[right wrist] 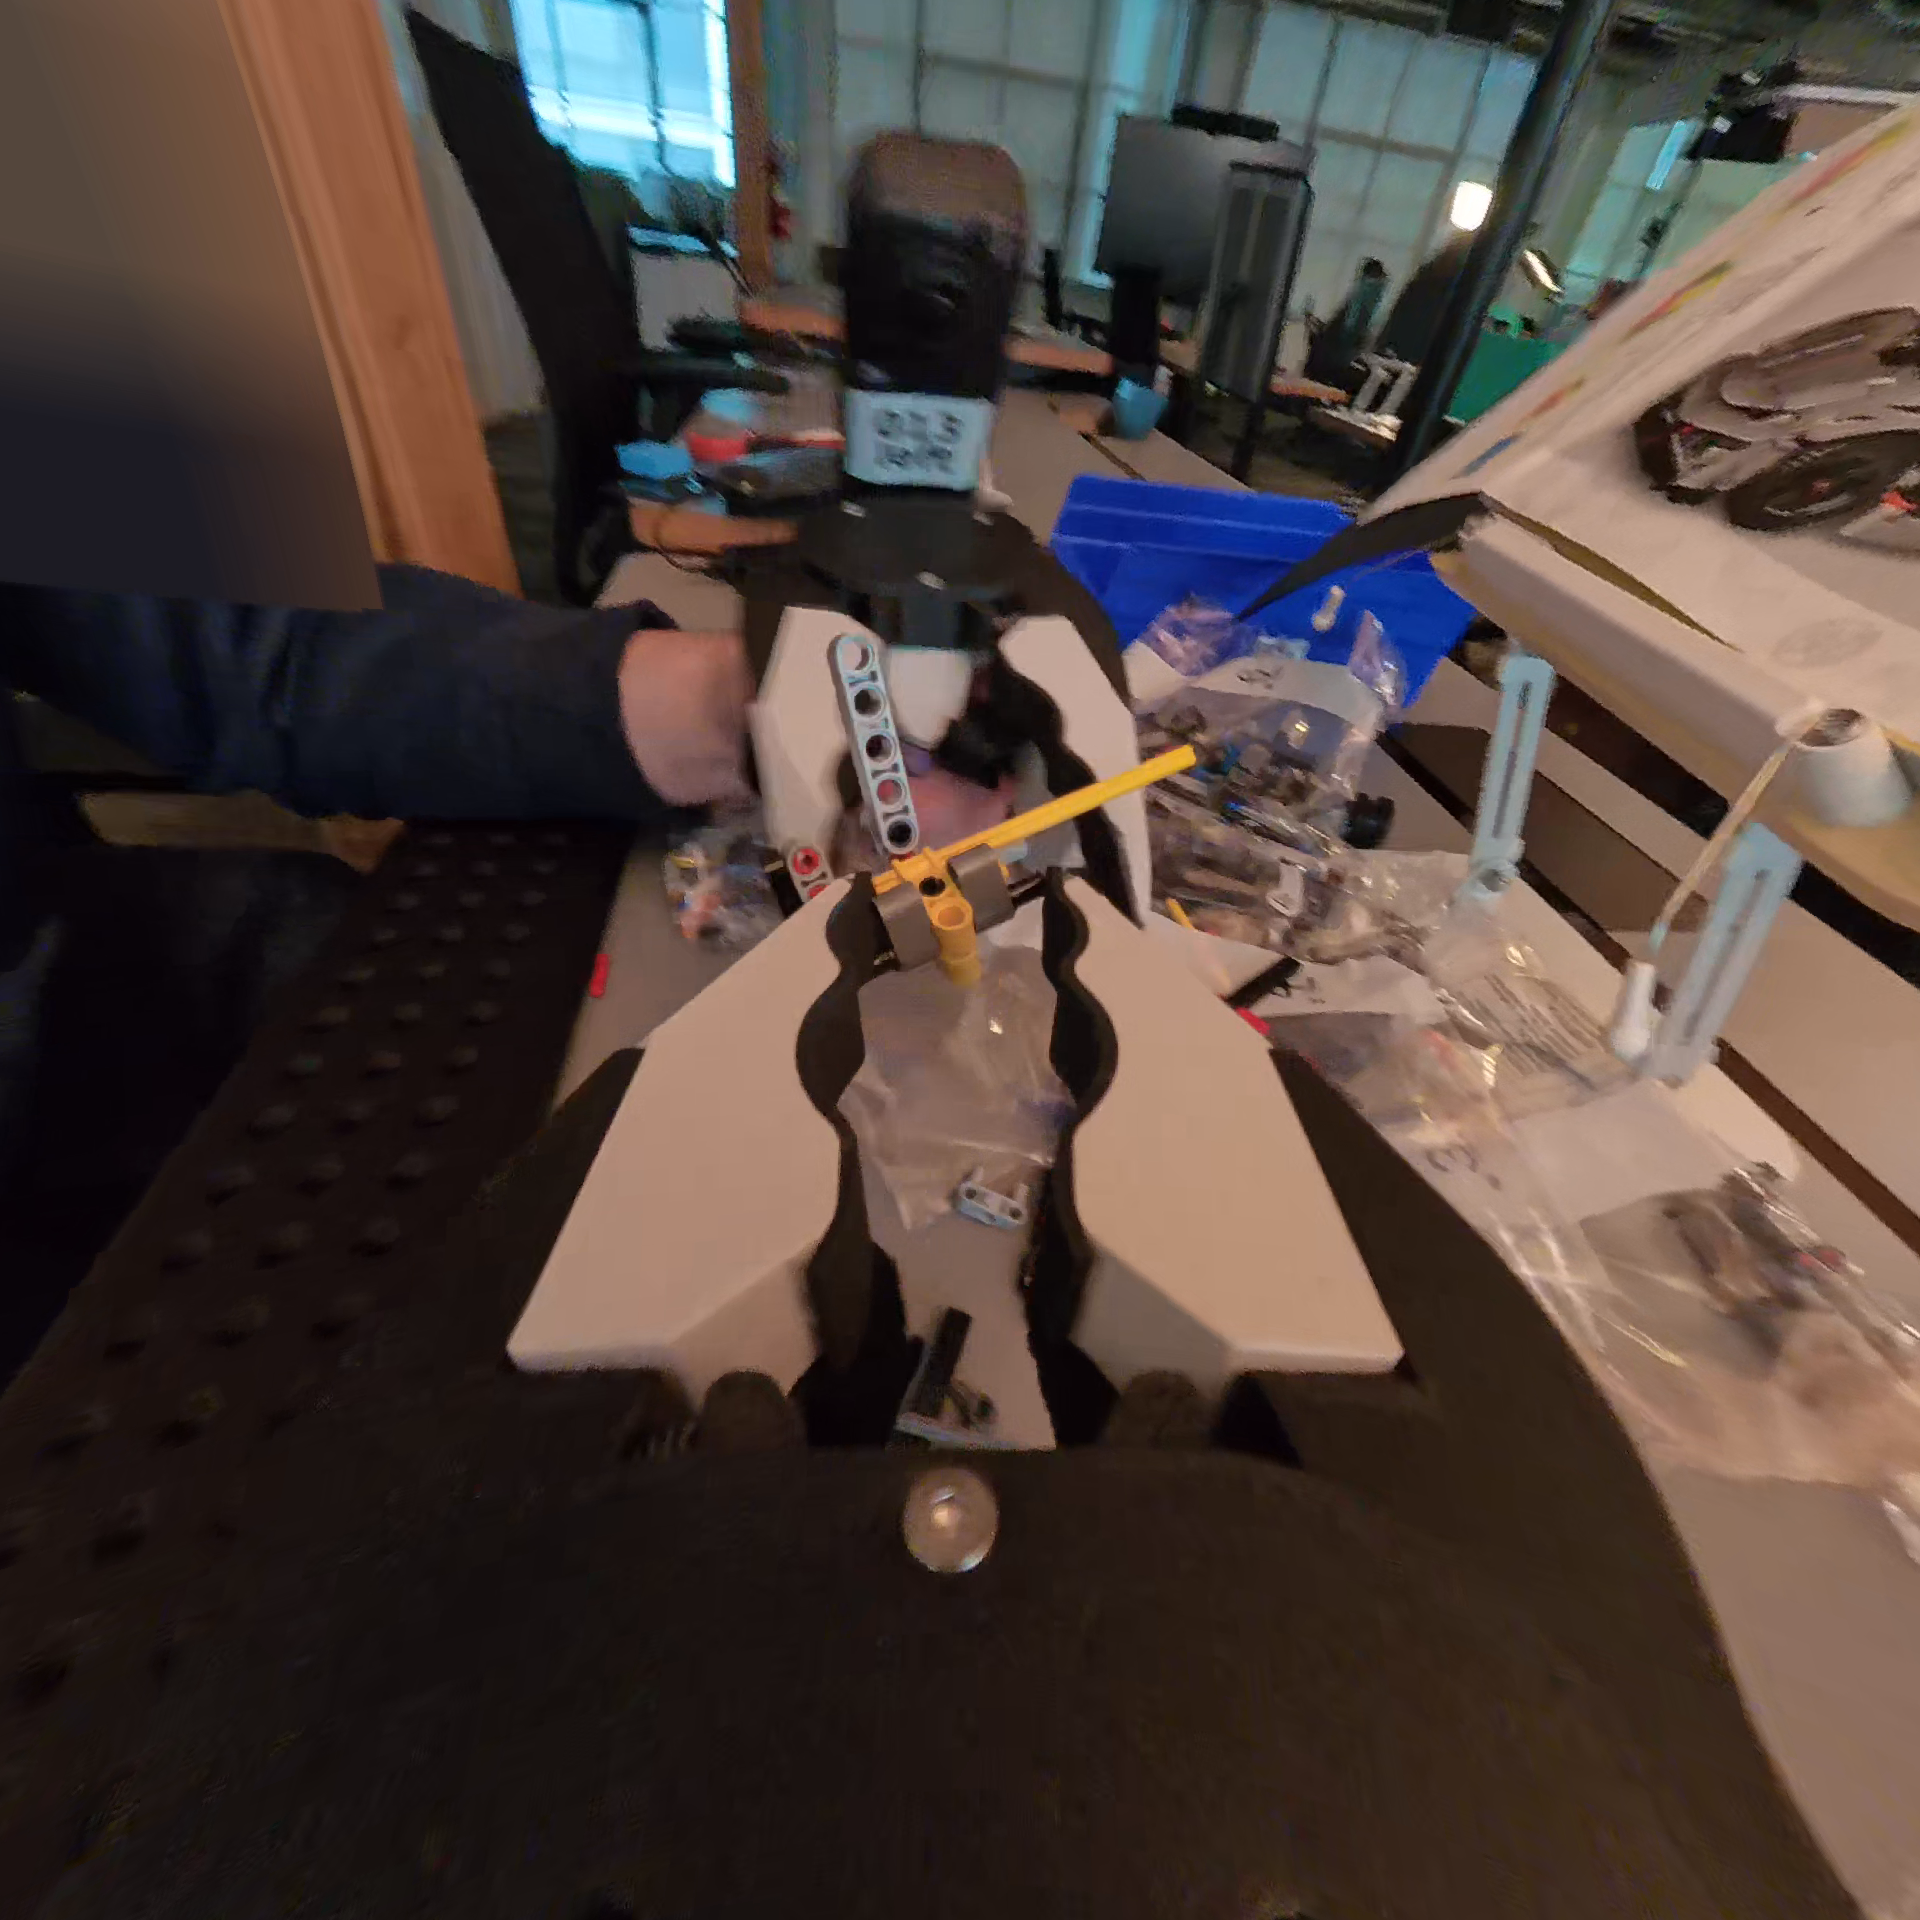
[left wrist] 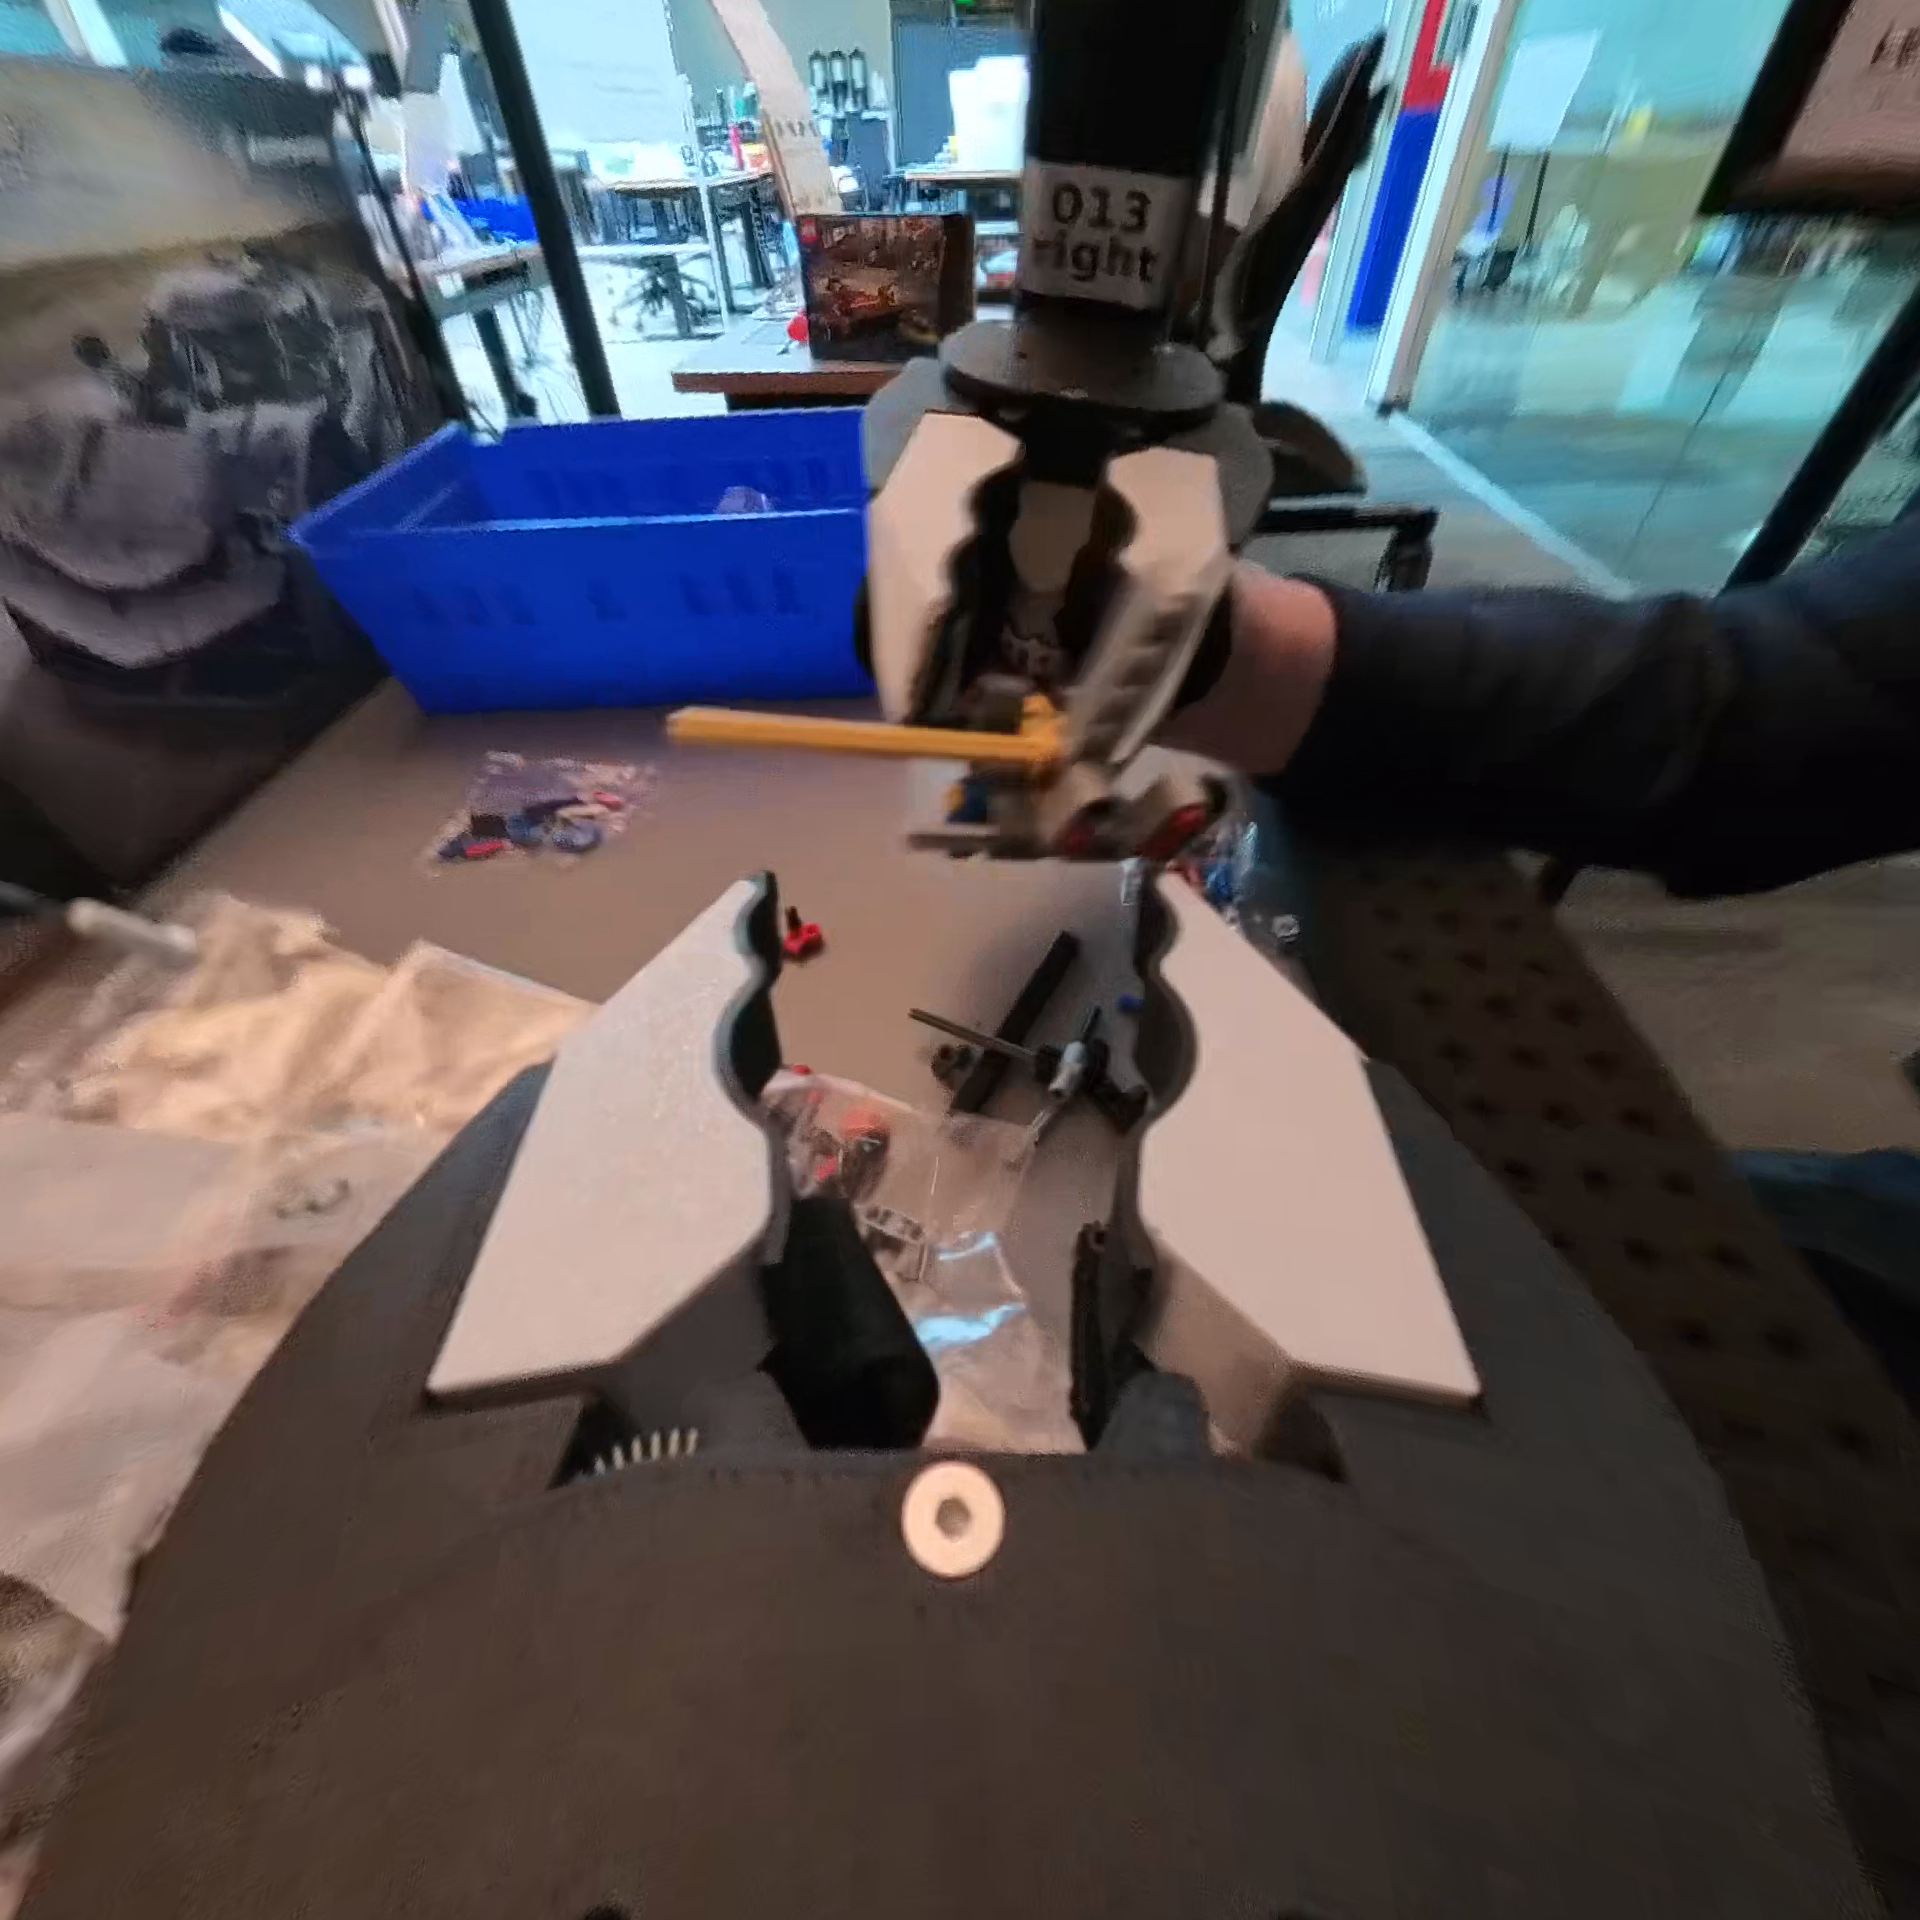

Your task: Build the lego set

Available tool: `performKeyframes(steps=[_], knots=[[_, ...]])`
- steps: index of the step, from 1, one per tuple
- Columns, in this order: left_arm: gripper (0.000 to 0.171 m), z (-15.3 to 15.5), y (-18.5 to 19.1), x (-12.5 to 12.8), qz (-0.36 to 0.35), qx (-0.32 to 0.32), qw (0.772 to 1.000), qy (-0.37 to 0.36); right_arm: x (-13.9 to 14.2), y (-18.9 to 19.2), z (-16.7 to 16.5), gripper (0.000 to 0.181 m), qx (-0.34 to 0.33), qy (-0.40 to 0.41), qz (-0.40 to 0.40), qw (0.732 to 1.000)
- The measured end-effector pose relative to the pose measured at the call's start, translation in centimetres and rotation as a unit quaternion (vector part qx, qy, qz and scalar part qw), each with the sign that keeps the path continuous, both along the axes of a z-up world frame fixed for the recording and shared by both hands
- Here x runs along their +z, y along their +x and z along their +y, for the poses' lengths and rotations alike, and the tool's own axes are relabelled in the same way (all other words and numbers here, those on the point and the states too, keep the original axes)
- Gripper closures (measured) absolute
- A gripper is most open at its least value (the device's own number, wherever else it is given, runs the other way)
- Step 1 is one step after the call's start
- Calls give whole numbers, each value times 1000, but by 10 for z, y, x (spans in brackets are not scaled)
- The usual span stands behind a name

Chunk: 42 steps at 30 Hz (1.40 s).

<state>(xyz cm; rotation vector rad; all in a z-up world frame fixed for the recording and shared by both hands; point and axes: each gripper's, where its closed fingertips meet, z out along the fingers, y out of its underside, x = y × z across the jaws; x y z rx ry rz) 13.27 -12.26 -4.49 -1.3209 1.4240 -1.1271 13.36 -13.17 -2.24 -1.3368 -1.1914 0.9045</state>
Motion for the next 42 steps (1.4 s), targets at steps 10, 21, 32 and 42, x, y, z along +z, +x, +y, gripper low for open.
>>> performKeyframes(steps=[10,21,32,42], knots=[[156,-3,-6,19,-87,-71,977,-179,-15,-13,-11,151,9,67,-62,996],[169,14,-14,22,-82,-14,974,-209,-27,-23,7,153,-74,83,-124,986],[171,26,-19,22,-94,14,970,-222,-28,-24,6,153,-98,116,-156,976],[171,34,-21,18,-93,41,971,-216,-31,-22,4,153,-97,120,-171,973]])
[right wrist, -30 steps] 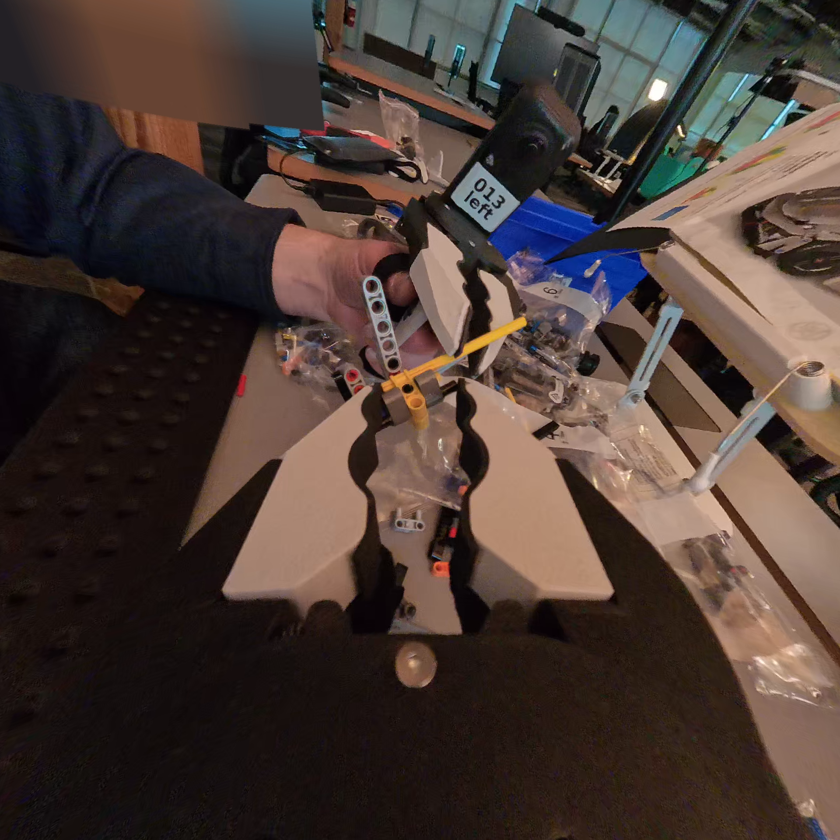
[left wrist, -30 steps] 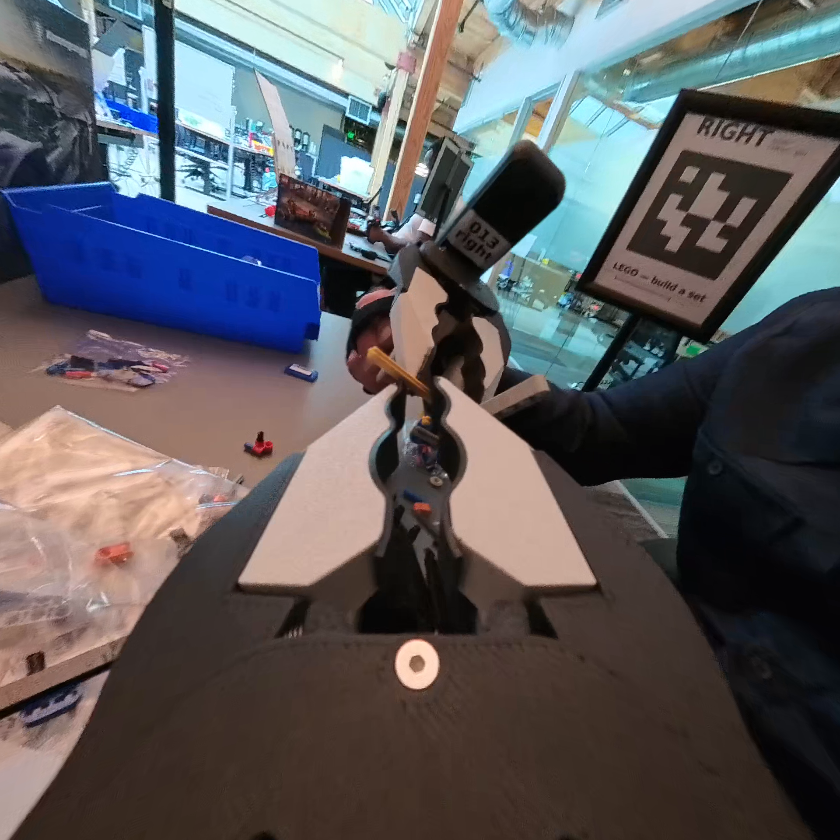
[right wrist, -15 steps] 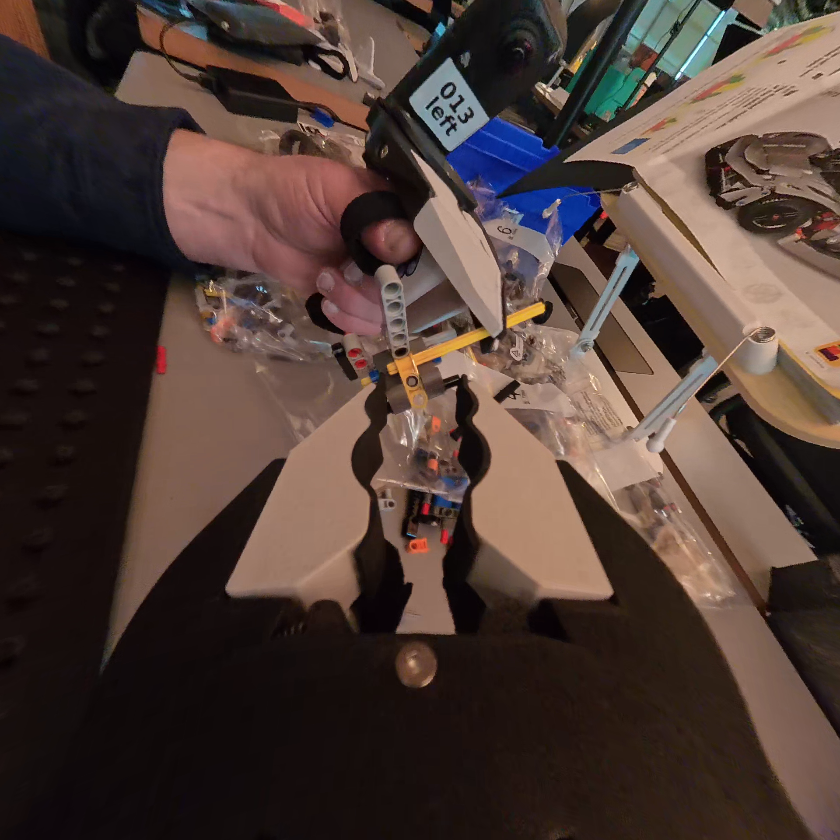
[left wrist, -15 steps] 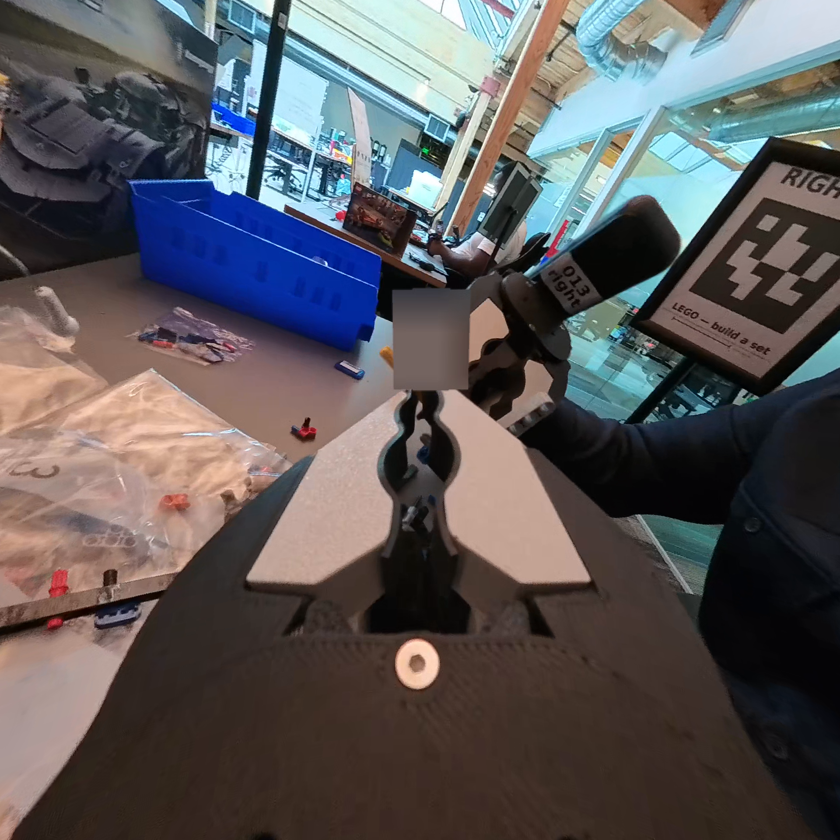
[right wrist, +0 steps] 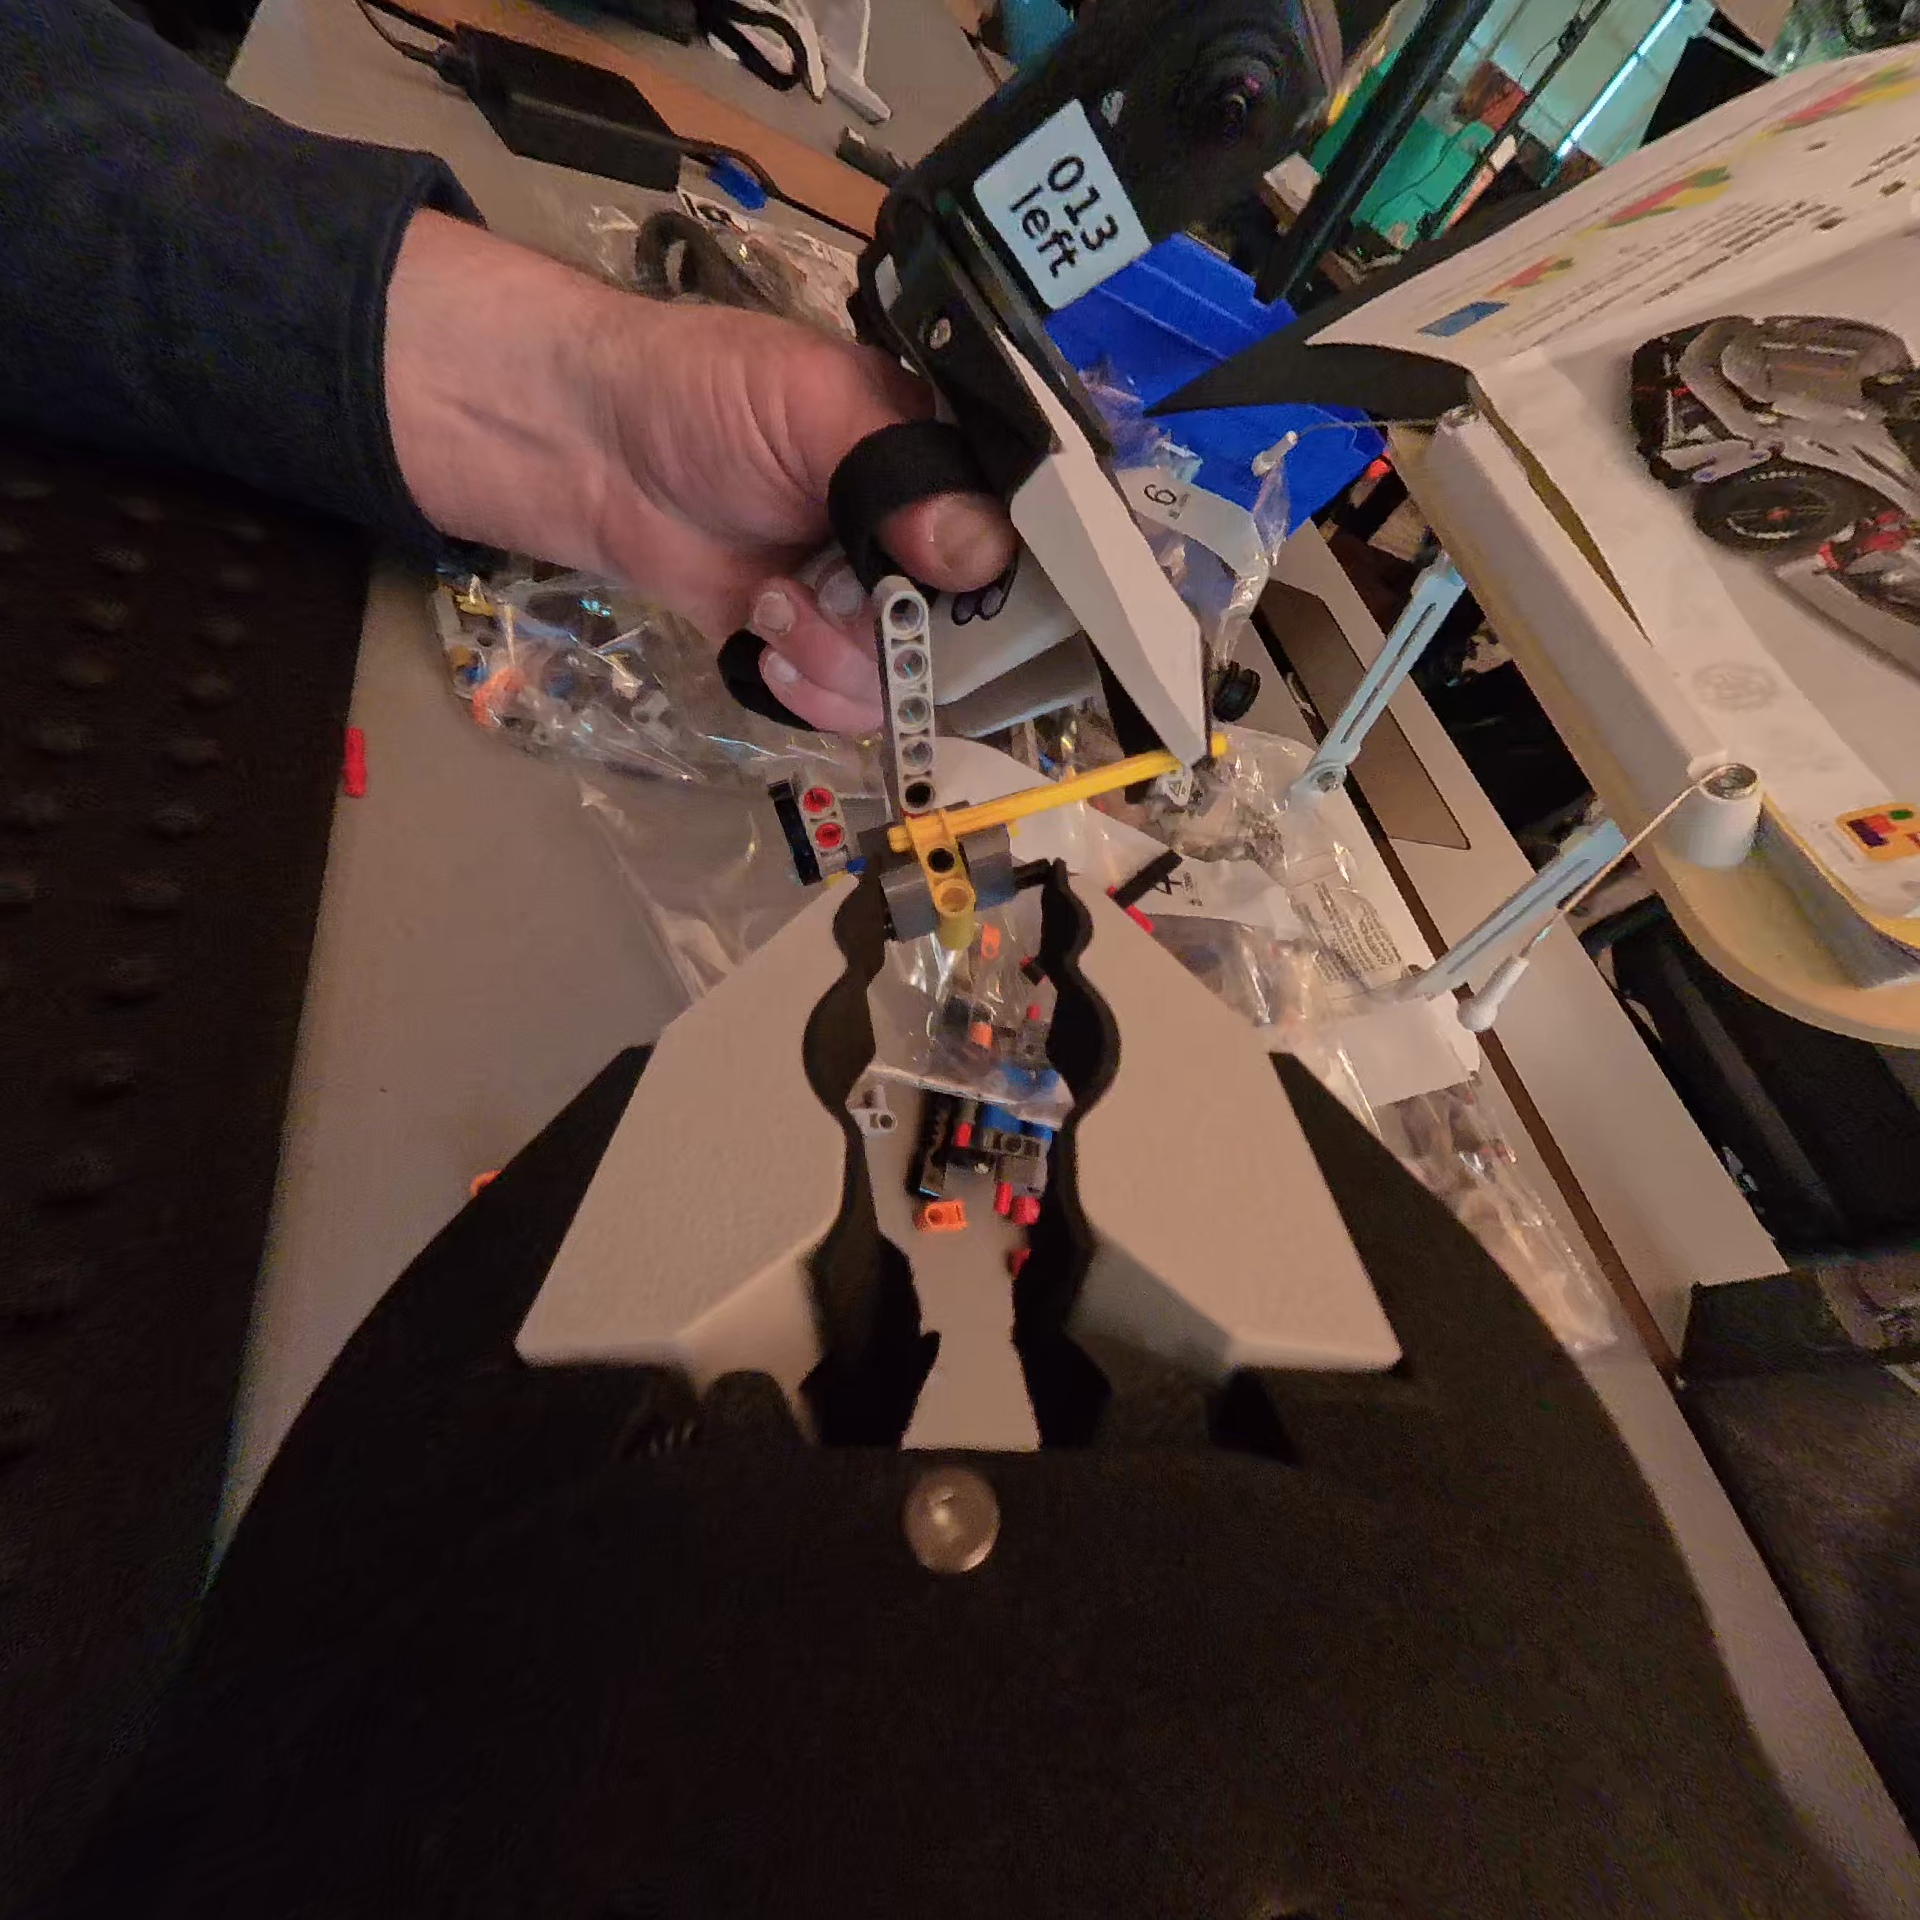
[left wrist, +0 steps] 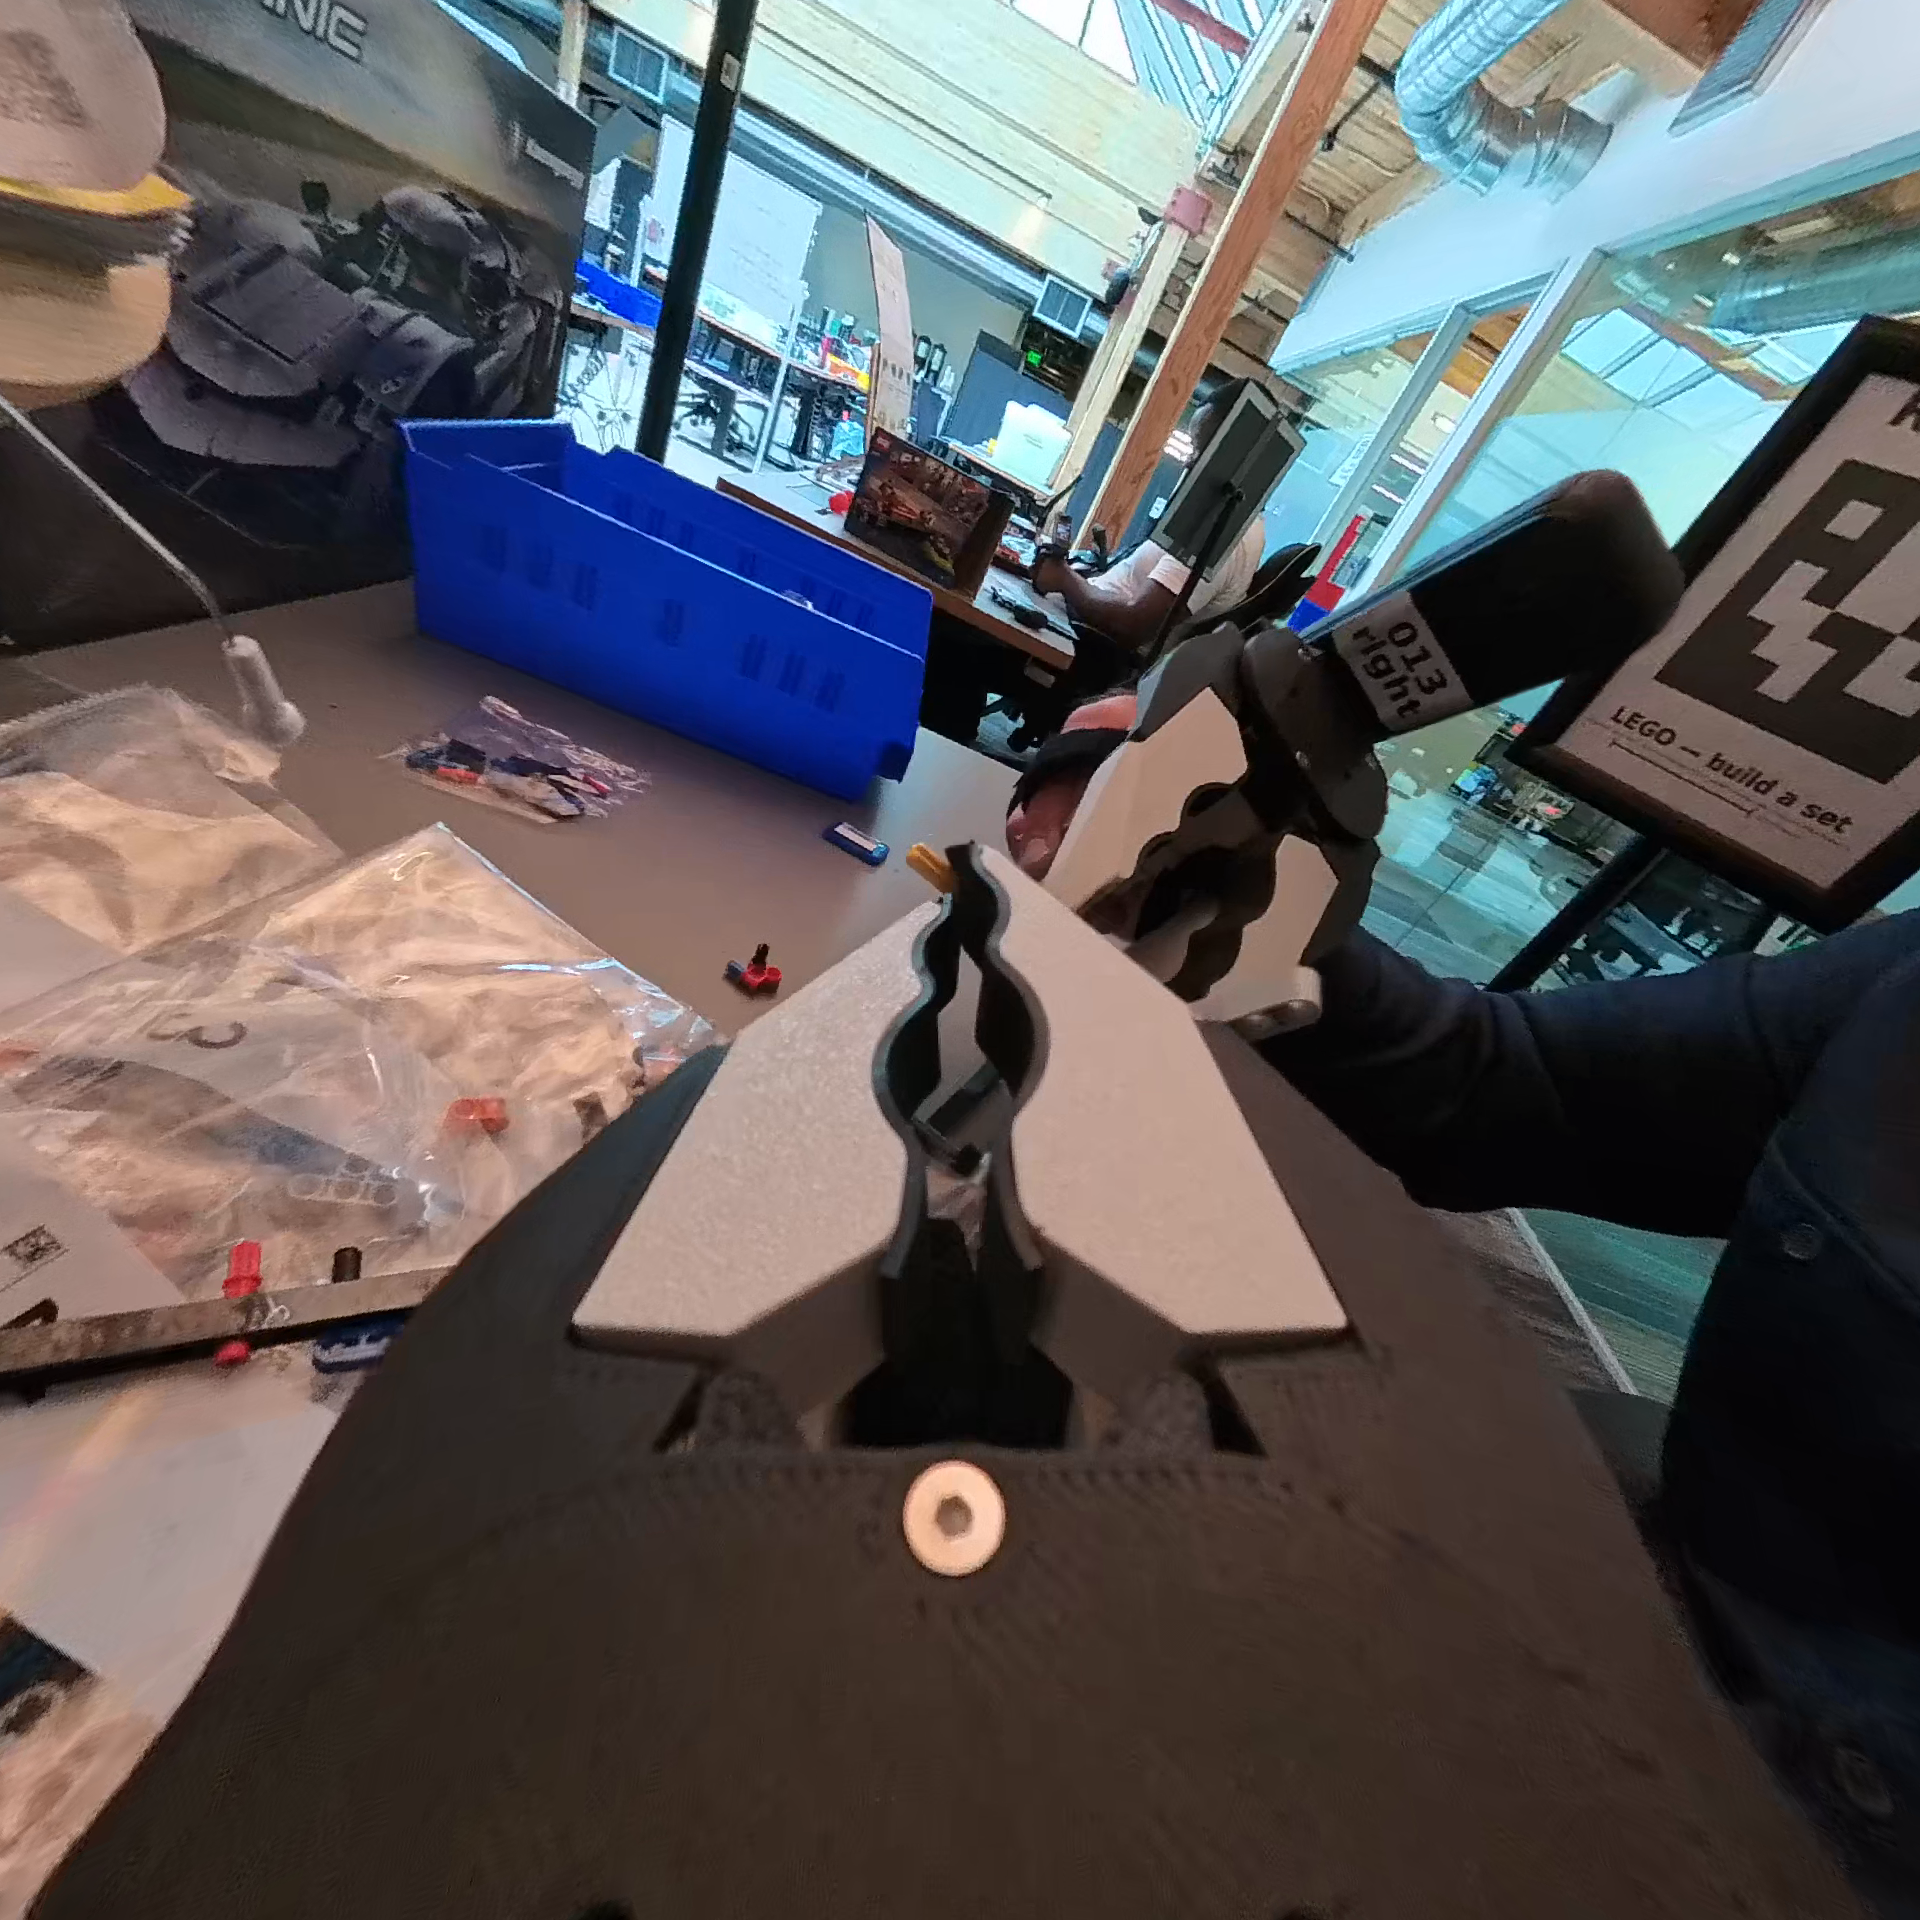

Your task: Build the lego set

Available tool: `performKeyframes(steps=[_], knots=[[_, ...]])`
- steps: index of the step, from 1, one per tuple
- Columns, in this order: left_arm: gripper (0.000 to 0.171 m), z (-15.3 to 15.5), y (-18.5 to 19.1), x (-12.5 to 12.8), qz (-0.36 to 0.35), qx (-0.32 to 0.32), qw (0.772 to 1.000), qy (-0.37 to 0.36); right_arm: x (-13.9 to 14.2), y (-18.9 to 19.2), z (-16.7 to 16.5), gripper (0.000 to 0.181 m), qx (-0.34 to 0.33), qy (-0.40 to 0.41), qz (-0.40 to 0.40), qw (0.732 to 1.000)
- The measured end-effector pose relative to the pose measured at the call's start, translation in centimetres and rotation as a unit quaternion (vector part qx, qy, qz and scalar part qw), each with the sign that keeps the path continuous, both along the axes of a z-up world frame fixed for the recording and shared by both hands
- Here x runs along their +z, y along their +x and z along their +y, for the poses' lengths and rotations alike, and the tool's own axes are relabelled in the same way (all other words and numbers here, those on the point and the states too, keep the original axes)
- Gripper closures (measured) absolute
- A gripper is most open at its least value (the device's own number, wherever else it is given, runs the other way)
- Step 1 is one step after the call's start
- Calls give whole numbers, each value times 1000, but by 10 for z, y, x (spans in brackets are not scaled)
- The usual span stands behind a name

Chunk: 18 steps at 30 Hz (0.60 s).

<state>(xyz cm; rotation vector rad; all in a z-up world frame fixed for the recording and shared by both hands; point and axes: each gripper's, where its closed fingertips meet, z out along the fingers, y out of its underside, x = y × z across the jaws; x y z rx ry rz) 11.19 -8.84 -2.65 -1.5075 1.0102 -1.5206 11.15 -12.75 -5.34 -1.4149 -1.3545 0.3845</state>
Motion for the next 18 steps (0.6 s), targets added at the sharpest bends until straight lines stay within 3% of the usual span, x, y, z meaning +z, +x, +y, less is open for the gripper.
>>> performKeyframes(steps=[8,10,11,12,14,16,18], knots=[[171,-3,8,-13,59,18,997,55,-20,-9,0,152,7,-30,-35,999],[171,13,2,-15,62,54,996,37,-23,-14,-7,153,21,-34,-50,998],[171,33,-9,-9,36,95,995,12,-30,-28,-28,153,71,-44,-54,995],[171,47,-21,-5,20,109,994,-10,-42,-36,-34,153,76,-33,-86,993],[171,46,-30,-7,42,111,993,17,-56,-22,-8,153,16,7,-152,988],[171,32,-22,-17,70,78,994,31,-31,-11,-5,153,35,-63,-45,996],[171,20,-12,-31,113,29,992,36,-20,1,-1,153,31,-56,-16,998]])
